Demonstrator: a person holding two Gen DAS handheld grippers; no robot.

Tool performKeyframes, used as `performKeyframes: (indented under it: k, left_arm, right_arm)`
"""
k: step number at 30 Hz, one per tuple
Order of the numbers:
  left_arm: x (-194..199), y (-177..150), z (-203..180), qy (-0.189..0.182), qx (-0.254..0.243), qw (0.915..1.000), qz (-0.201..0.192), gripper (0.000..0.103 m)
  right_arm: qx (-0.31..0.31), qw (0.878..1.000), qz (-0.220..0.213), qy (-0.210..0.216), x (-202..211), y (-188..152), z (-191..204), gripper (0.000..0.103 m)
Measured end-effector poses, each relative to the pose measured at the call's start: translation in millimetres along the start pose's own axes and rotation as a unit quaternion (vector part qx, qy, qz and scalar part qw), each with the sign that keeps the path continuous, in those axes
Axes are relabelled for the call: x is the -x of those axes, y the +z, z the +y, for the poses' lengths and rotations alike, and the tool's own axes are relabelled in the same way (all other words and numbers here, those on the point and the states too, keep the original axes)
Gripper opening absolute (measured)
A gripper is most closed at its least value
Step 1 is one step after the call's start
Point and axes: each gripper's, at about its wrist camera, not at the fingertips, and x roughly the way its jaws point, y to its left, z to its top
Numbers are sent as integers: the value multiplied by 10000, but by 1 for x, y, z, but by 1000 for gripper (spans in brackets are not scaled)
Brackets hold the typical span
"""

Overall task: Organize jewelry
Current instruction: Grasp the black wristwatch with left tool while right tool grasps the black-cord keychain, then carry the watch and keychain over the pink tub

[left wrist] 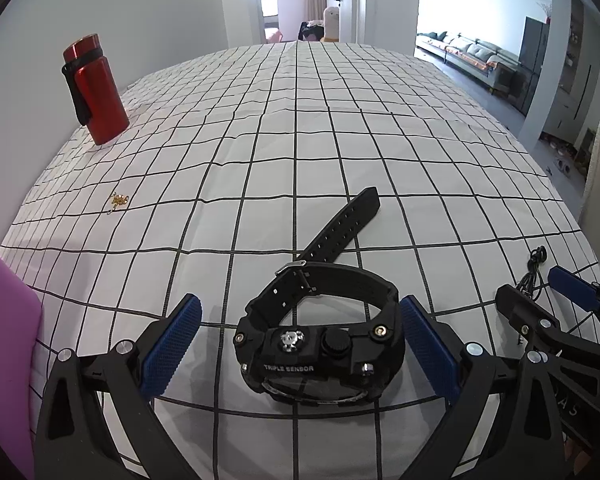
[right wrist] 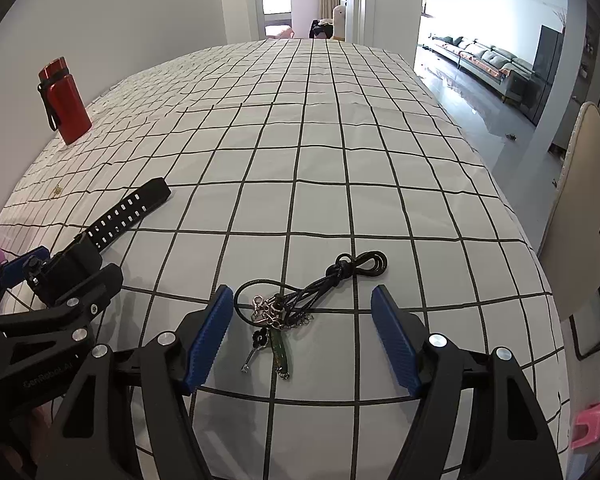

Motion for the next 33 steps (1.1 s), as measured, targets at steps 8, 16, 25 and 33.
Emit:
performKeyframes:
  k: [8, 16, 25, 33]
  left_arm:
    - [-7, 1, 5, -54, 68, 9999, 135, 96]
    - [-7, -2, 4, -234, 42, 9996, 145, 71]
    - [0, -5, -1, -307, 54, 9994, 157, 68]
    - [13, -13, 2, -349, 85, 9992, 147, 68]
  right_arm:
    - [84, 10000, 2, -47, -4, 1, 11, 64]
    - [171, 9998, -55, -12, -4, 3, 22, 38]
    - [164, 9998, -63, 62, 0, 2, 25, 6]
    - [93, 9996, -183, 210, 17, -1, 25, 6]
